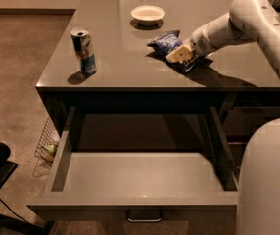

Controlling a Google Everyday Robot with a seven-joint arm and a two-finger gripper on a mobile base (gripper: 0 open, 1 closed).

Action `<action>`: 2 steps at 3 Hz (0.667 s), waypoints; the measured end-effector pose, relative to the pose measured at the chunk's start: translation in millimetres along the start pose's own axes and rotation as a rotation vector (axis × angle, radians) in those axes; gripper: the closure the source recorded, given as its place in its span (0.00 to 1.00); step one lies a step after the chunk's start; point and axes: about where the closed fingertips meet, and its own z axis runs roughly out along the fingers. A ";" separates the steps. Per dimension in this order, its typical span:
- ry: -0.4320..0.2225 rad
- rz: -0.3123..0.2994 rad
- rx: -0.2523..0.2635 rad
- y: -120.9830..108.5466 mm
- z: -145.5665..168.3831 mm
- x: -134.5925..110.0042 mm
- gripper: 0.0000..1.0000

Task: Place blue chip bag into top drawer

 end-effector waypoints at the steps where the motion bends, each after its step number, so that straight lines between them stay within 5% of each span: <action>1: 0.000 0.000 0.000 -0.2 -3.4 -3.9 0.96; 2: 0.000 0.000 0.000 -0.5 -6.2 -7.0 1.00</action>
Offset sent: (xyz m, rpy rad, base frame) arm -0.0385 -0.0099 0.1818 0.0533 -0.3128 0.1337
